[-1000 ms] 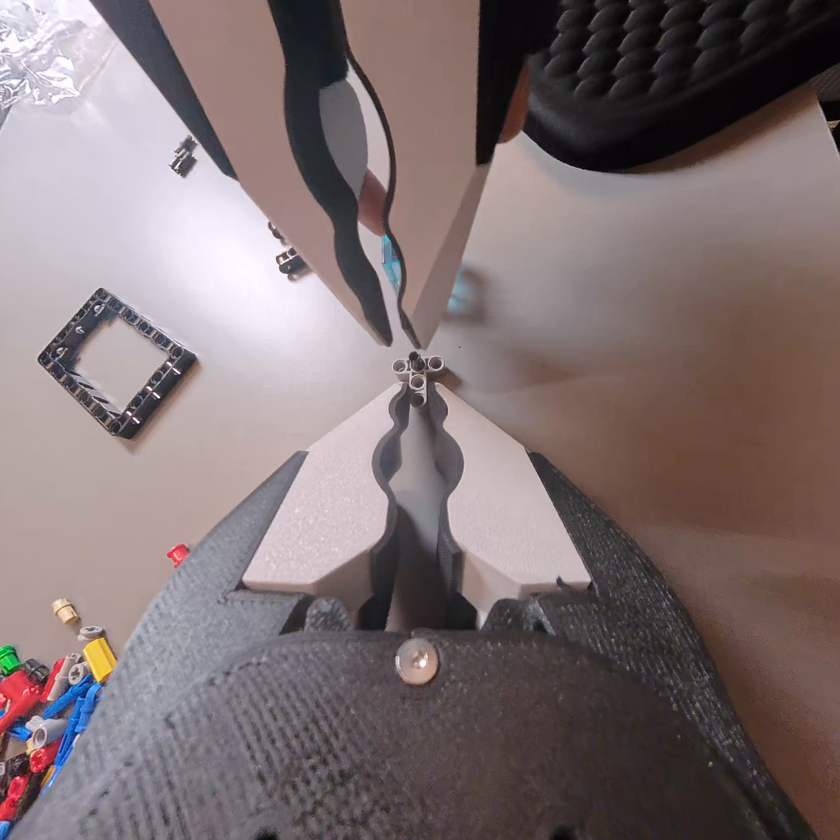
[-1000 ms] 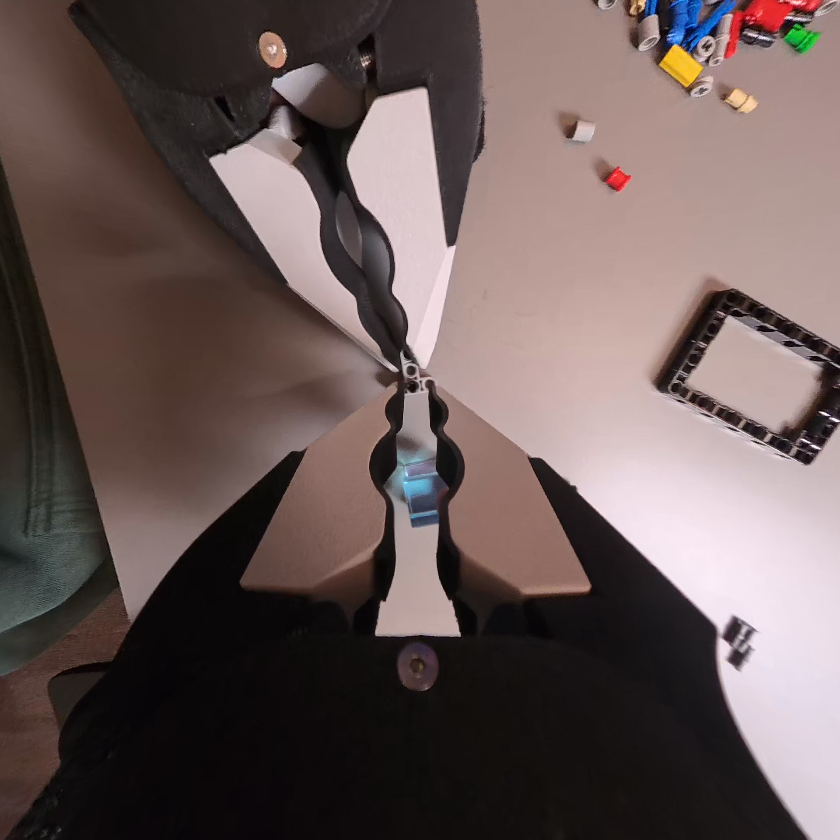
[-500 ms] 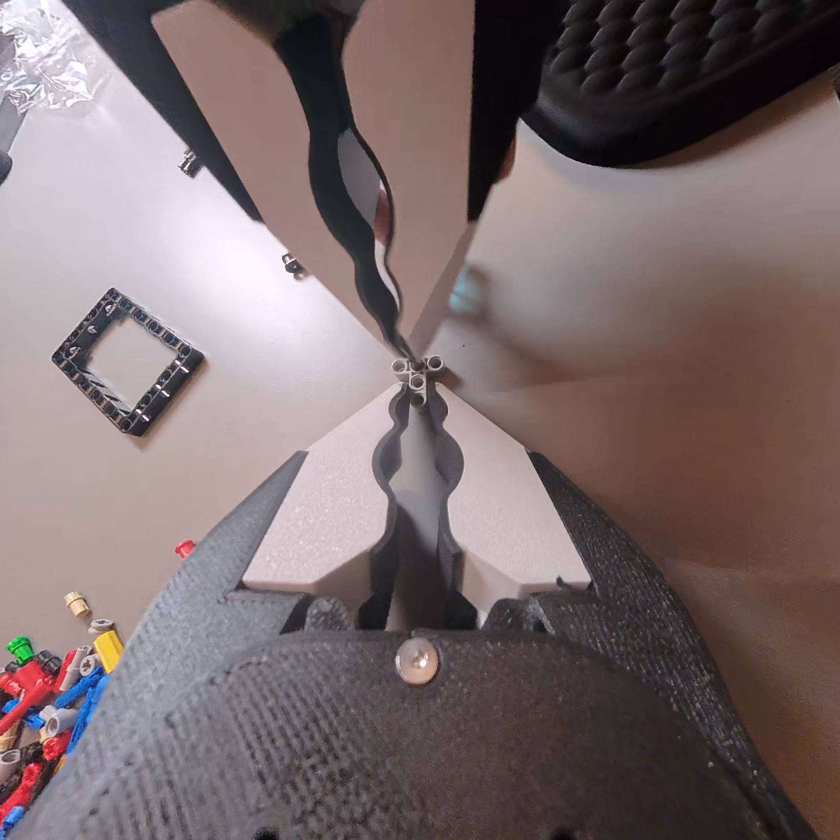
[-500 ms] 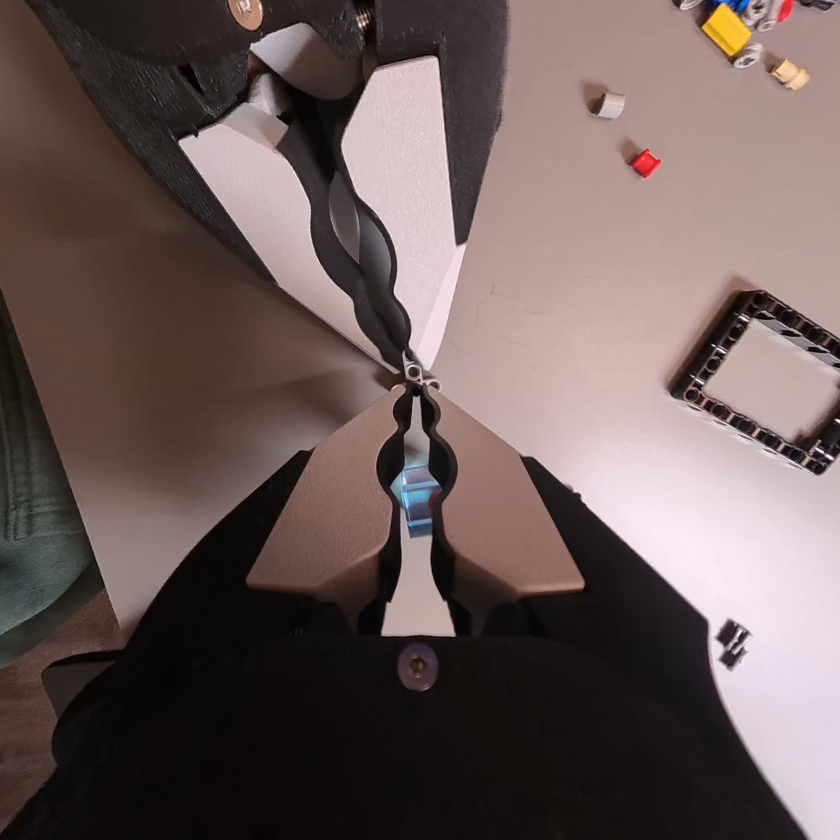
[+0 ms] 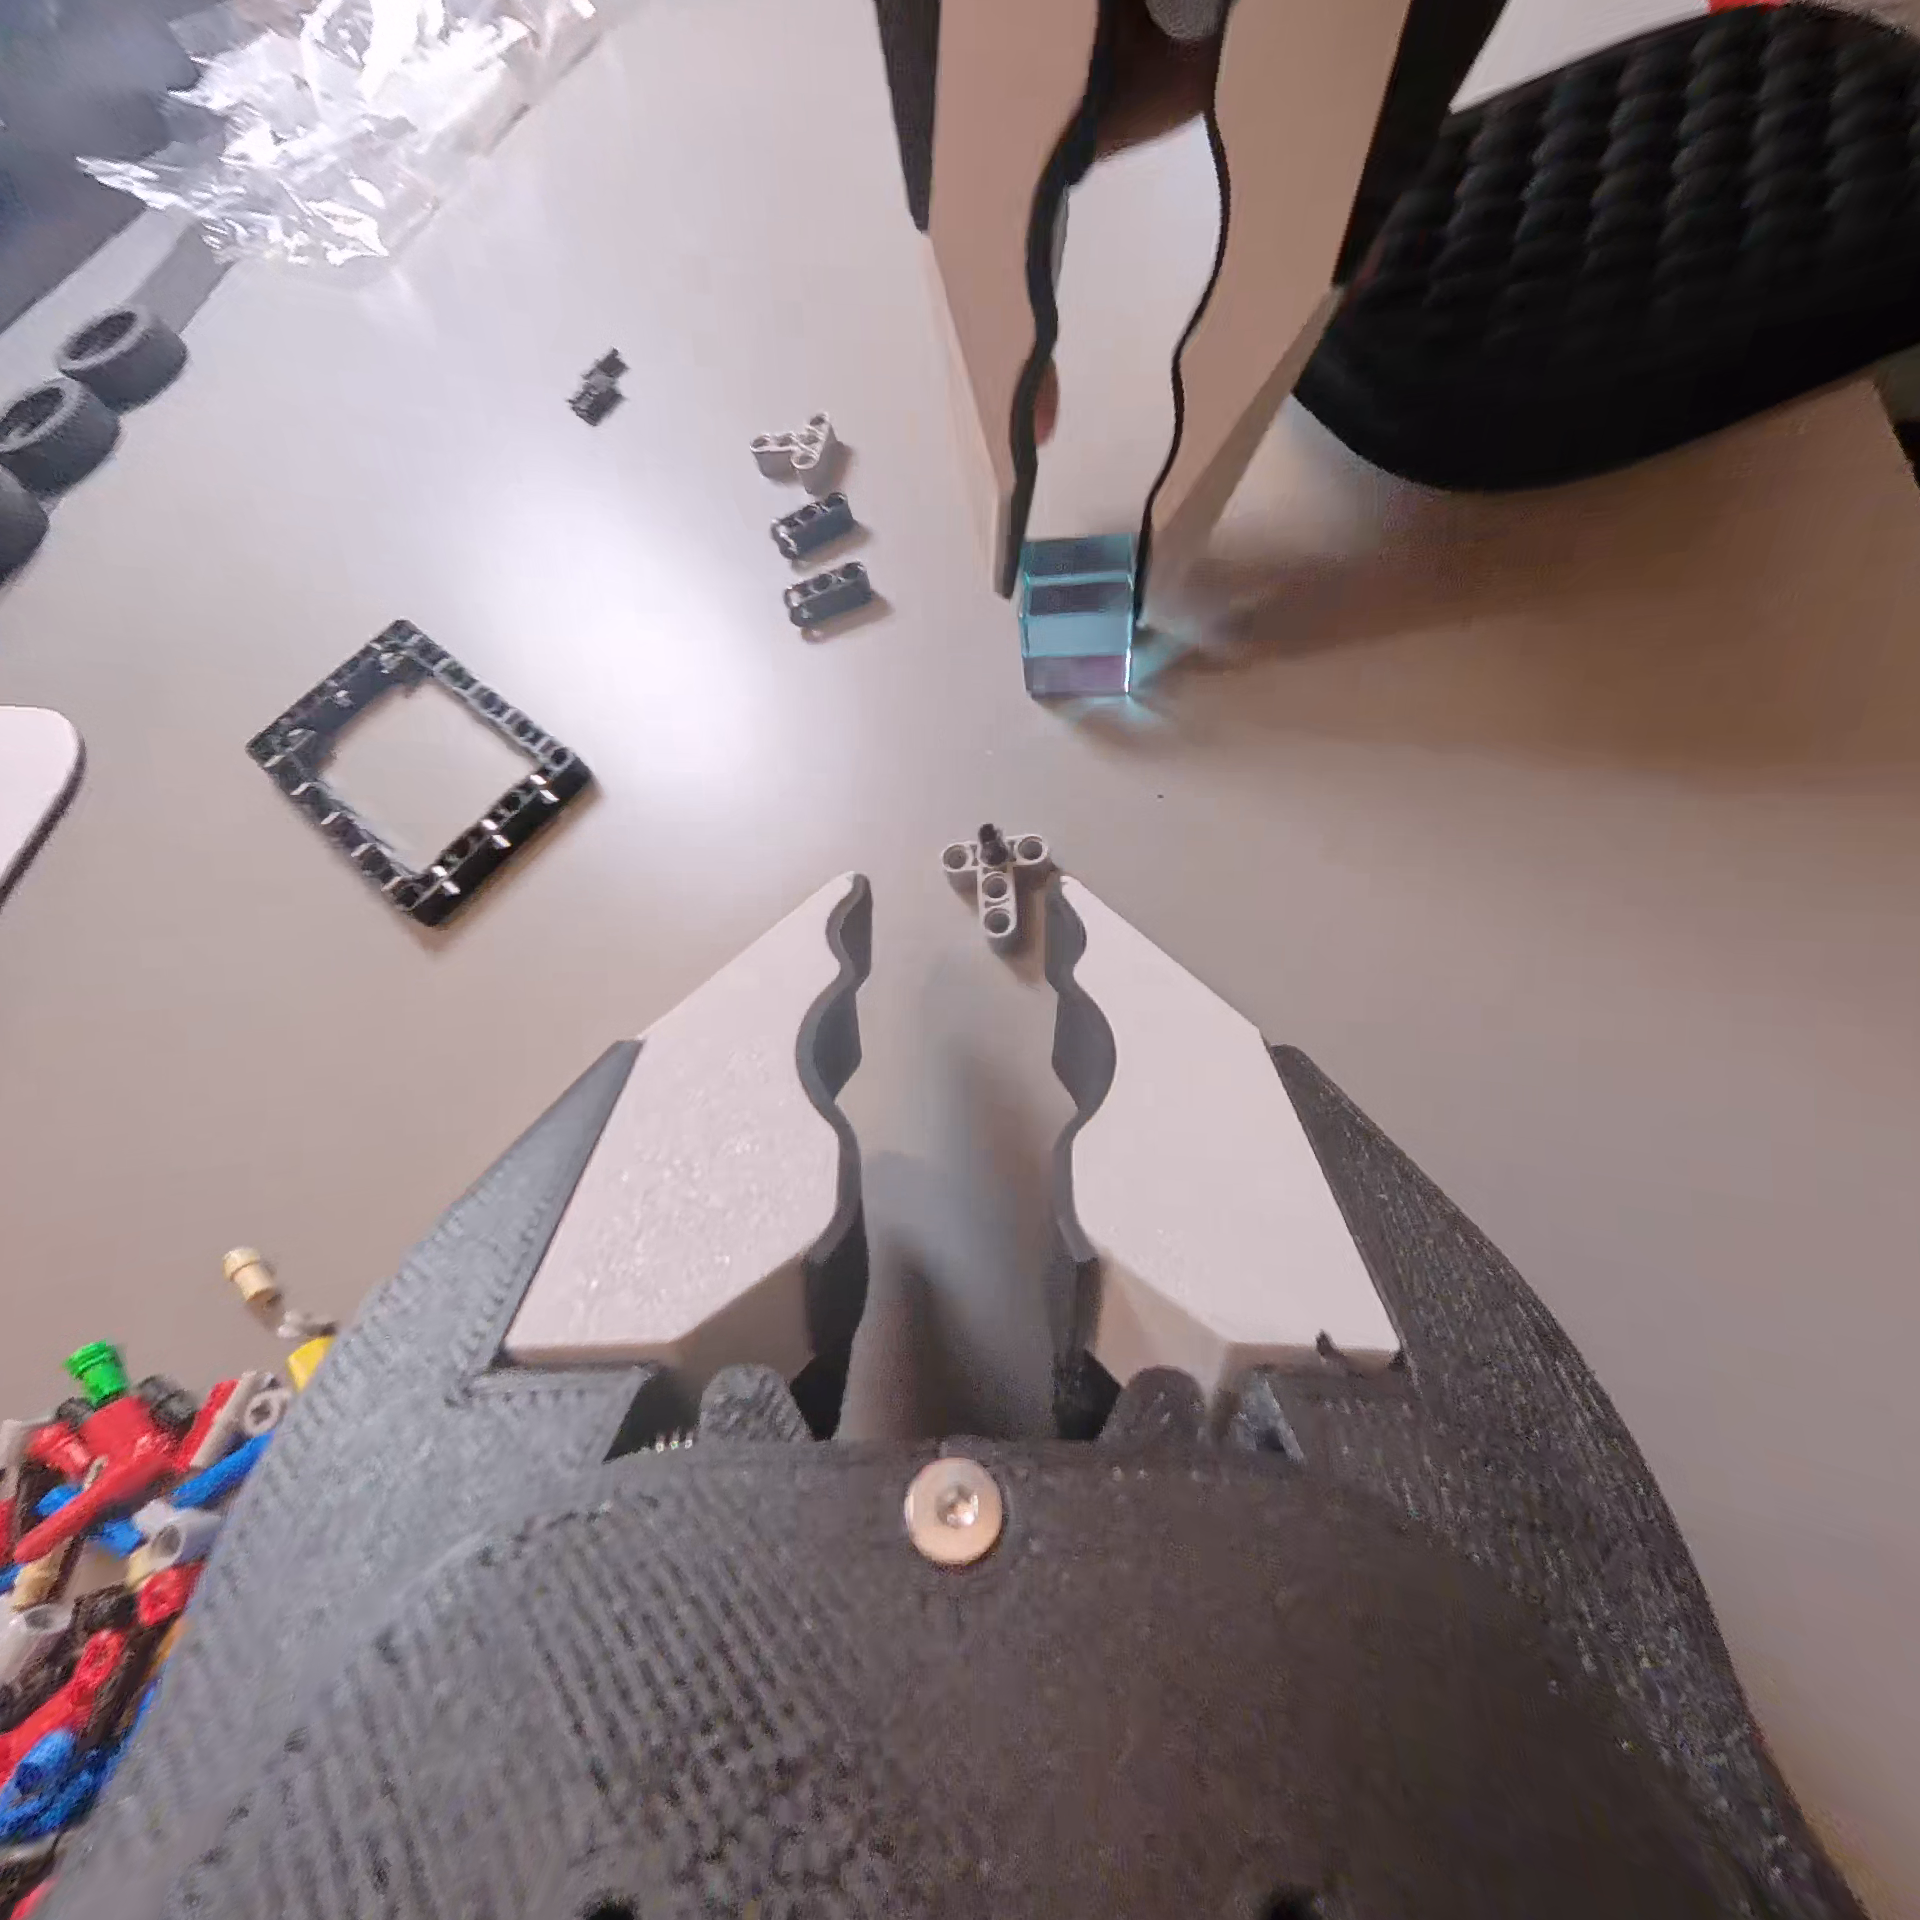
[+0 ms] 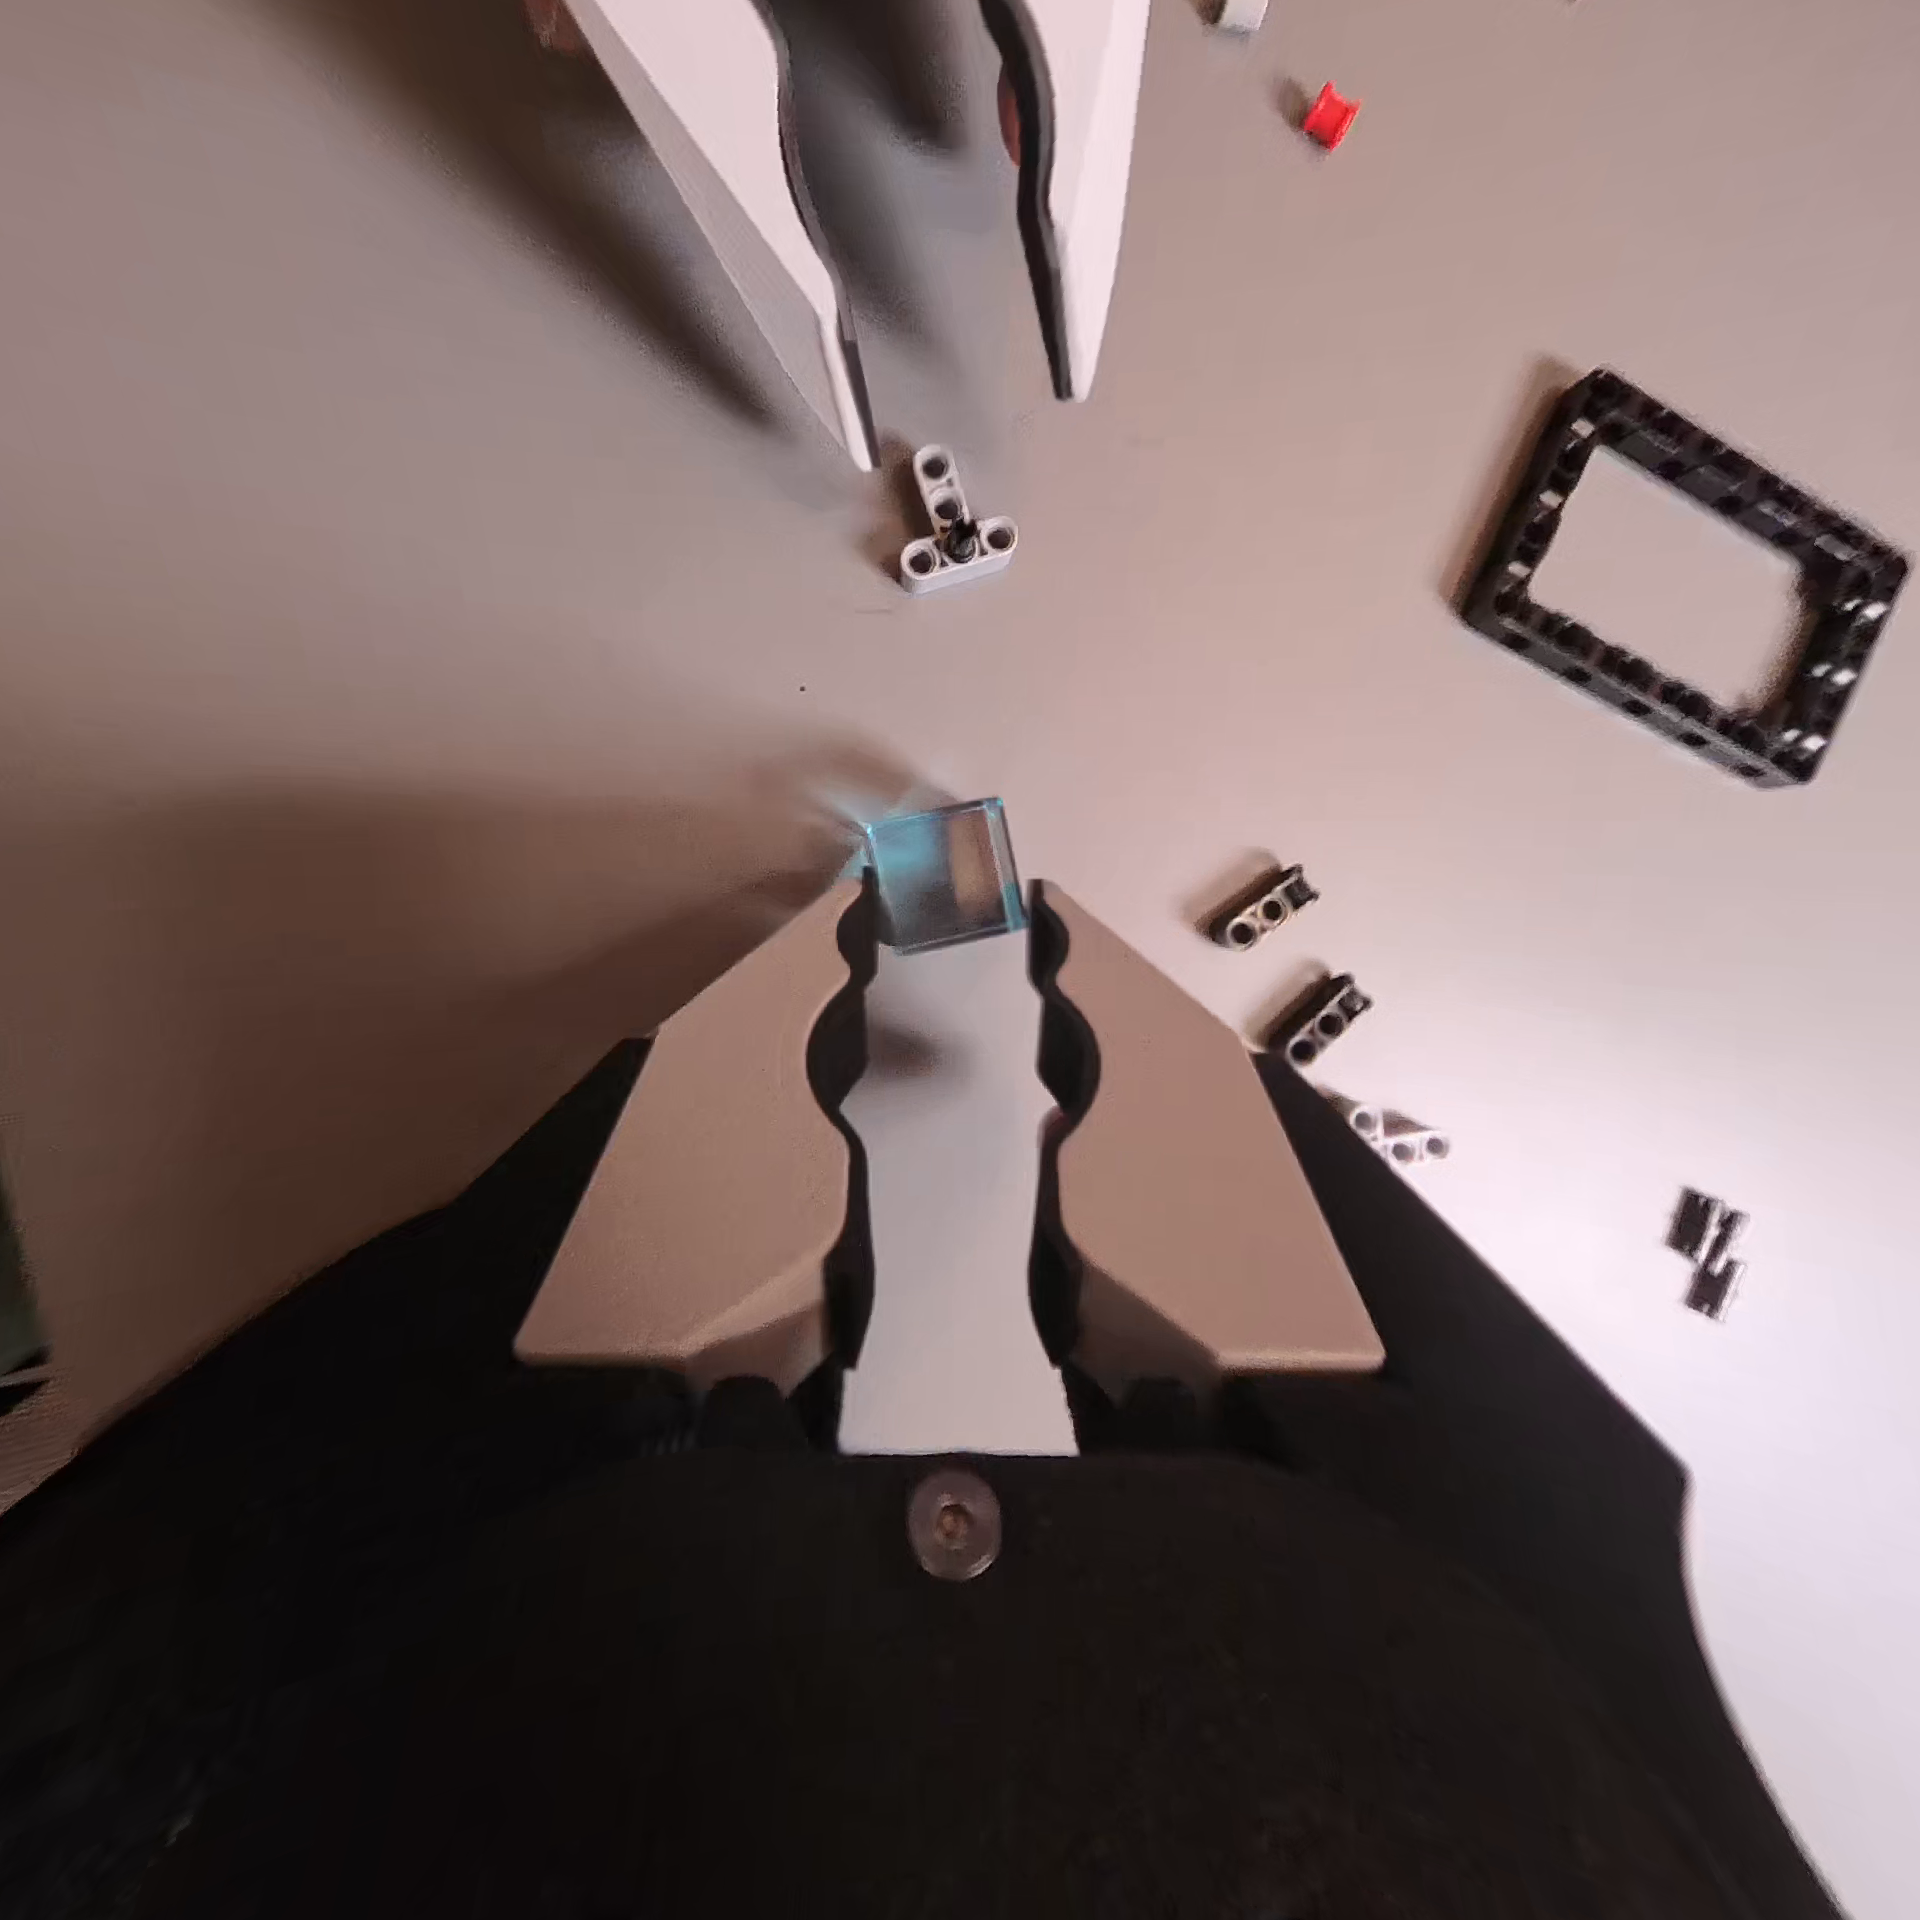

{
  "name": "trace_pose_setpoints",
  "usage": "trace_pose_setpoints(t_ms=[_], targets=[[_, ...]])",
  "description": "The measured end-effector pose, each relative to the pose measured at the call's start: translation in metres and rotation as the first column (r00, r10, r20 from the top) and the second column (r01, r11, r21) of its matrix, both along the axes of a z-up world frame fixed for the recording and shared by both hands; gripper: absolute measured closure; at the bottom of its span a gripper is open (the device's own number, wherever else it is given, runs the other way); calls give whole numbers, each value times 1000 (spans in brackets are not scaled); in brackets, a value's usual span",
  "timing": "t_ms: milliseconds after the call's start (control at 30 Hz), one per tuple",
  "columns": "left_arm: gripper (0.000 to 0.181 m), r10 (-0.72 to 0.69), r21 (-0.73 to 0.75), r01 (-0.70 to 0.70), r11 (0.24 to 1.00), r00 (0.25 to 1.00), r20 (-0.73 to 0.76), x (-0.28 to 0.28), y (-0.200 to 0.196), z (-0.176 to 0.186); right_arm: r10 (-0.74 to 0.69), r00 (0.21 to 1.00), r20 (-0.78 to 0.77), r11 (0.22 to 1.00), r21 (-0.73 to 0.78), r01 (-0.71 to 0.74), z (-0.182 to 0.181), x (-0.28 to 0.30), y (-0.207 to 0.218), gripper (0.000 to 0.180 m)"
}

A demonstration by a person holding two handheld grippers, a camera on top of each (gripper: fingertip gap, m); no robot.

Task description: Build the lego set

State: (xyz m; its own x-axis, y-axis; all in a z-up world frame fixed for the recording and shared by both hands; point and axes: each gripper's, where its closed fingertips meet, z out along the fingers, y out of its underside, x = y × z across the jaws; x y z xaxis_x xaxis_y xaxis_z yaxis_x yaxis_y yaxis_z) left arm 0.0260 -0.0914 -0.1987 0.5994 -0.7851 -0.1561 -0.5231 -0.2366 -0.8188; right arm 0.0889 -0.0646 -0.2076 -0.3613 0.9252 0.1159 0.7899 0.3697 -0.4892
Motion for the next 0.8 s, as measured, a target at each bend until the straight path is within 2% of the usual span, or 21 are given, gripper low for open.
trace_pose_setpoints(t_ms=[33, 133, 167, 233, 300, 400, 467, 533, 667, 800], targets=[[148, 12, 10, -12, 1000, 1000, 15, -3, 1, 3, 18, 1000, -26, 1000, -5, -18, 1, -3, -2, 154], [149, 53, 34, -55, 998, 997, 56, -12, 5, 14, -18, 995, -97, 998, -59, 12, 27, 5, 5, 154], [150, 63, 39, -66, 997, 996, 70, -14, 6, 17, -66, 990, -124, 997, -43, 61, 40, 15, 22, 155], [151, 76, 49, -81, 995, 992, 98, -17, 7, 24, -245, 954, -173, 968, 9, 250, 68, 52, 81, 155], [153, 83, 62, -92, 994, 989, 124, -19, 9, 29, -494, 850, -183, 852, 92, 516, 90, 121, 164, 155], [153, 93, 61, -104, 993, 984, 150, -20, 11, 31, -807, 569, -155, 556, 123, 822, 103, 259, 270, 154], [153, 98, 56, -108, 993, 984, 149, -20, 12, 28, -914, 382, -140, 375, 71, 924, 101, 338, 312, 155], [153, 108, 51, -116, 992, 984, 143, -21, 15, 24, -960, 257, -108, 254, 38, 966, 91, 393, 337, 154], [153, 134, 31, -140, 990, 980, 145, -24, 19, 19, -990, 139, -39, 140, -26, 990, 65, 440, 359, 154], [152, 164, 26, -170, 985, 973, 162, -27, 24, 21, -995, 63, -83, 65, -15, 998, 65, 456, 382, 153]])
